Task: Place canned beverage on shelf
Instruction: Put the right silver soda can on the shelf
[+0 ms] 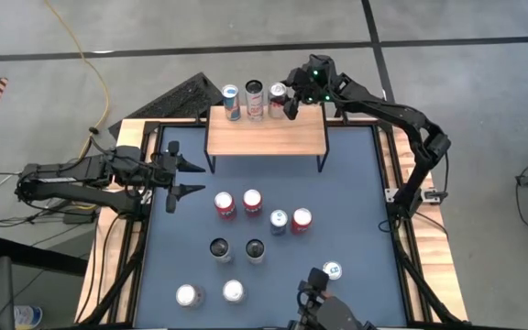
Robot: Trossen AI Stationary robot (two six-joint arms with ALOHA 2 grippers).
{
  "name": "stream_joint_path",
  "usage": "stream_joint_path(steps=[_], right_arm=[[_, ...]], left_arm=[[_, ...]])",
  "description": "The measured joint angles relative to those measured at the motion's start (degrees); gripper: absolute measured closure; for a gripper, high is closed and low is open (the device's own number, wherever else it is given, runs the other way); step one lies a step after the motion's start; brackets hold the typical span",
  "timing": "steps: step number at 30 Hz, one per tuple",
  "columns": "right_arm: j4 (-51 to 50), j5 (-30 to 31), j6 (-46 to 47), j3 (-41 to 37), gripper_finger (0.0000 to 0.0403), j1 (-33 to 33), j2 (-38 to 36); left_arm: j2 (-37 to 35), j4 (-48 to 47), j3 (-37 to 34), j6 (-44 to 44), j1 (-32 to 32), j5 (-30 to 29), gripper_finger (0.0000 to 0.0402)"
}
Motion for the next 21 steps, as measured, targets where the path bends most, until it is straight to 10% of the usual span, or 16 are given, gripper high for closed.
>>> stream_joint_path(steps=[21], right_arm=[[-6.26, -13.31, -9.92, -0.01, 0.0147, -2.34, -0.5]], left_arm=[[-0.02, -1.62, 0.0, -0.29, 0.0, 0.0, 0.0189]])
